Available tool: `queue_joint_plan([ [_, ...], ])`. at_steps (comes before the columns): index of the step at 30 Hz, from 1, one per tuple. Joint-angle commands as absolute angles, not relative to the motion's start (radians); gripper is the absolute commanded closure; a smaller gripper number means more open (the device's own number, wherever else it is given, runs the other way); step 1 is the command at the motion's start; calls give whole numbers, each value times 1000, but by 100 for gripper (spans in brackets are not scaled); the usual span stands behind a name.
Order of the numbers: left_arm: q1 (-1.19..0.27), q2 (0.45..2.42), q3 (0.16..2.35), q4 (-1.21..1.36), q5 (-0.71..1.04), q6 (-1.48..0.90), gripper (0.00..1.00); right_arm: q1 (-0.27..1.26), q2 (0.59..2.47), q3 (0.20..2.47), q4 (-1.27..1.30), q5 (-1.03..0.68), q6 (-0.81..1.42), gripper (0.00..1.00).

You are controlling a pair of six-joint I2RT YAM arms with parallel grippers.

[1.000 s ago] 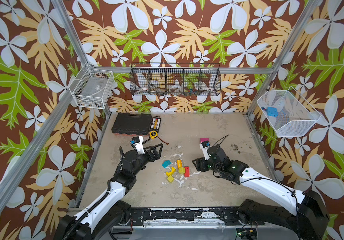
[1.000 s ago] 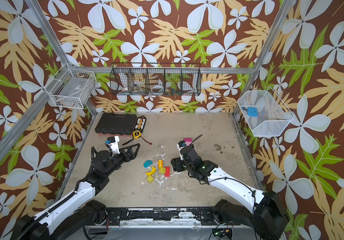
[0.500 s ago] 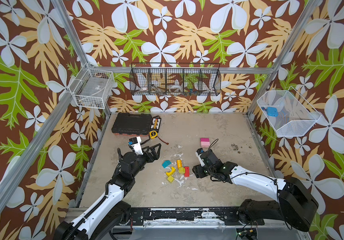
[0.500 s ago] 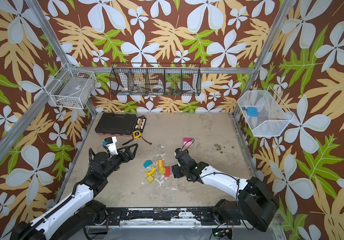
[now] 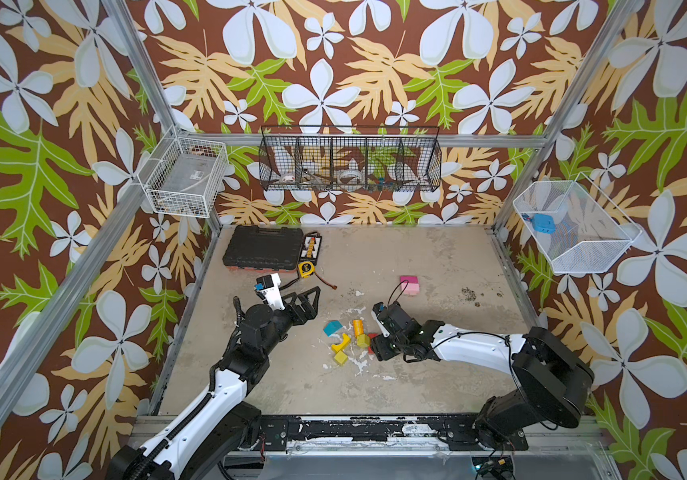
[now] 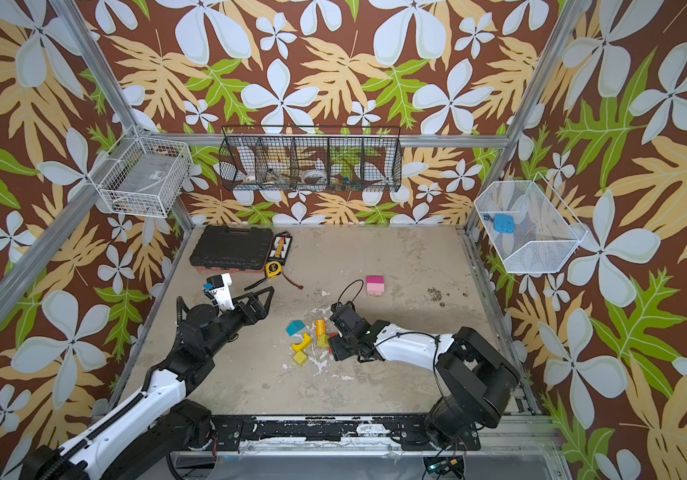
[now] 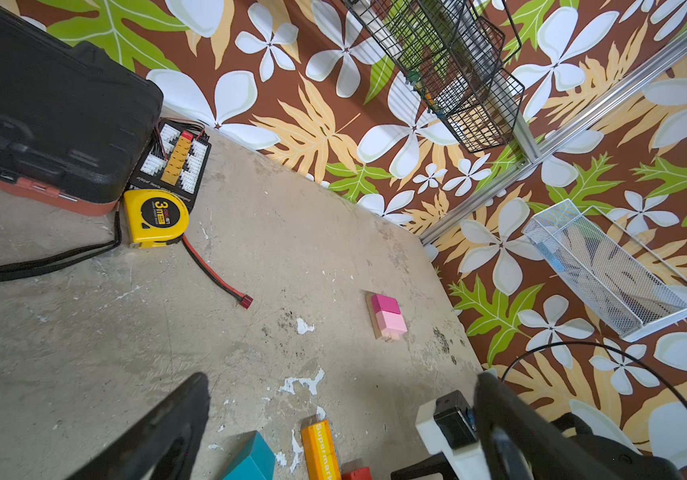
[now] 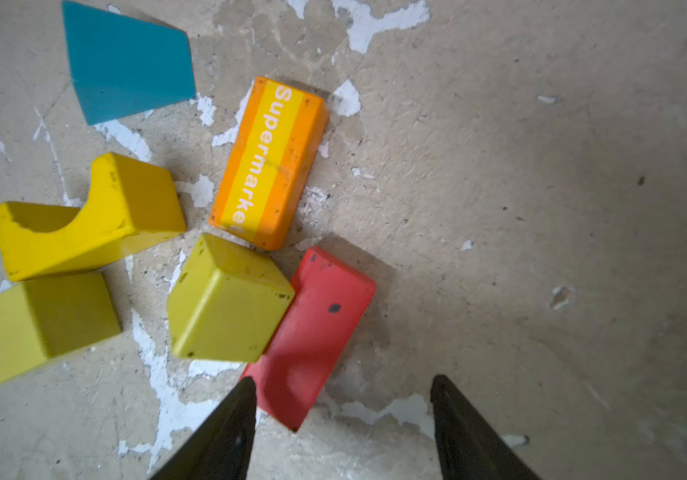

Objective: Build the wood block tower
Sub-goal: 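Lower the right gripper over the red block and close on it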

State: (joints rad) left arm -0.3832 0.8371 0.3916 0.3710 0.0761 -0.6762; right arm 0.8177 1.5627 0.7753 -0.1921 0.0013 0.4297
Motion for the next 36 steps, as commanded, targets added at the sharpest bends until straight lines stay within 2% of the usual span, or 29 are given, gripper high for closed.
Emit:
queue_joint_plan([
  [1,-382,840,390,384,74,-672,0,822,1594,791,-181,15,425,34],
  [10,-382,834,391,381,68,-670,0,832,1627,807,-187,46,420,35],
  [25,-382,839,400,370,80,-674,0,833,1638,810,-204,101,420,51],
  [33,-382,837,392,382,90,-683,0,834,1673,825,-204,115,418,53],
  [36,-382,836,400,374,98,-684,0,834,1678,825,-206,130,420,56],
])
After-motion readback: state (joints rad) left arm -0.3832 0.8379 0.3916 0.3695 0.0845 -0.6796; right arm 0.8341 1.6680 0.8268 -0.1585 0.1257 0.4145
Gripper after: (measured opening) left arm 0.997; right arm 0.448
